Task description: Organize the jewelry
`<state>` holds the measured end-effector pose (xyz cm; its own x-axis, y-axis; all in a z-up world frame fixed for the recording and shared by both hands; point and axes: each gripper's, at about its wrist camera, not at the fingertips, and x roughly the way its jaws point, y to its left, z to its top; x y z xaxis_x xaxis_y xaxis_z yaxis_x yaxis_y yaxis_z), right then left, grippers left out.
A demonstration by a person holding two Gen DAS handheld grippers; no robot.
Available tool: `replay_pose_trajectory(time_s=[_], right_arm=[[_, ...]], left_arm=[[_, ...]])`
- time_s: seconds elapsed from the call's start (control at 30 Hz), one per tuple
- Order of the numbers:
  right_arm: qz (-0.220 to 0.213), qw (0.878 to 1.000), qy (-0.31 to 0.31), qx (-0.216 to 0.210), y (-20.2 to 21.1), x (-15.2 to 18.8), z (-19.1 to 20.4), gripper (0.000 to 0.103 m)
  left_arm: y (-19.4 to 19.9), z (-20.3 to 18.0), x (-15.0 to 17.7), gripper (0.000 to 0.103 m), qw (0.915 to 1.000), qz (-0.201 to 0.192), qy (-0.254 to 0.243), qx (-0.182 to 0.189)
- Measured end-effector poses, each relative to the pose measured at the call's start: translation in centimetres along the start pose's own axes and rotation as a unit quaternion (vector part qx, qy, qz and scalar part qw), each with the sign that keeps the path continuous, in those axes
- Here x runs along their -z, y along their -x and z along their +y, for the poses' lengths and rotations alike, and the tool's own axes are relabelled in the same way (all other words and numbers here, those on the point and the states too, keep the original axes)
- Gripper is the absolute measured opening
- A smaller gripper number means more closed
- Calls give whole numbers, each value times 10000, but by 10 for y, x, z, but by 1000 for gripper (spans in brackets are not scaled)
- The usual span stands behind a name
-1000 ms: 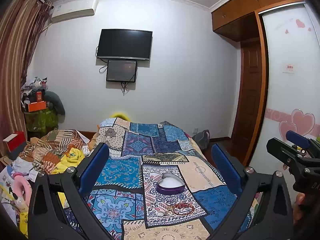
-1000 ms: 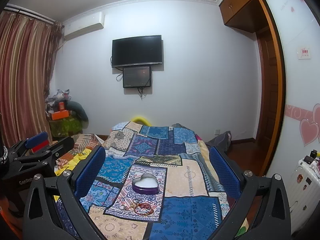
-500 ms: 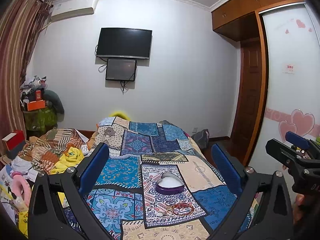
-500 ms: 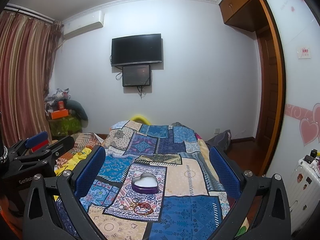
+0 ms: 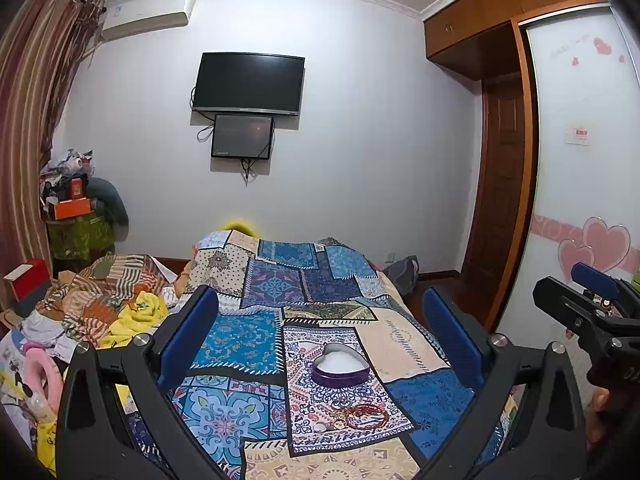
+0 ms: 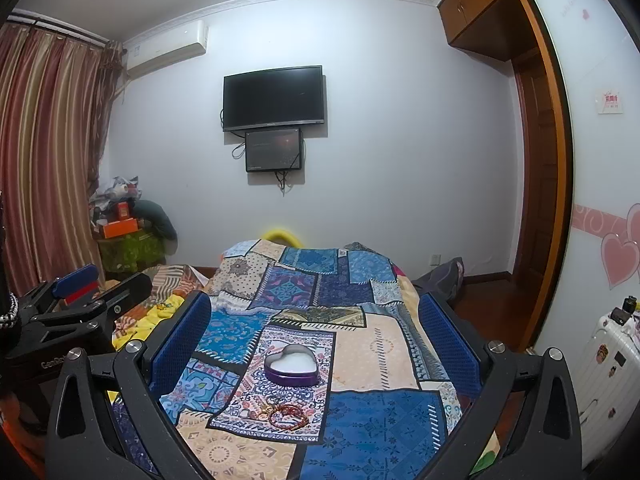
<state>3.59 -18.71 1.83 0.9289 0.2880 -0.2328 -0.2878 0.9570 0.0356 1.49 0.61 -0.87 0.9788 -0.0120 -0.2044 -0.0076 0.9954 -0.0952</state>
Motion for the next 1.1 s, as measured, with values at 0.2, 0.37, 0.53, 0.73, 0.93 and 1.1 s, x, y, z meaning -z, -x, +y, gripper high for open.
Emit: replay_pose_trajectory(time_s=[0.2,0.37,0.53,0.73,0.93,1.1], right_arm=[[9,10000,-14,-4,0,0,0,103],[6,10000,-16,-5,0,0,-1,103],[11,10000,-32,-7,-1,1,-1,103],[21,10000,-54,-9,-2,2,-4,103],[55,9999,-101,11,-4,4,-7,103],[127,9999,-116,6,-9,5,-8,103]], left_arm=[[0,1,-1,103,10000,7,-22,-8],[-2,1,0,103,10000,34,-16,12],[-4,1,1,103,10000,67,-9,21],[-5,0,2,103,10000,76,0,21],[-5,1,2,103,10000,84,-1,25],[-11,4,3,103,9999,122,8,10]])
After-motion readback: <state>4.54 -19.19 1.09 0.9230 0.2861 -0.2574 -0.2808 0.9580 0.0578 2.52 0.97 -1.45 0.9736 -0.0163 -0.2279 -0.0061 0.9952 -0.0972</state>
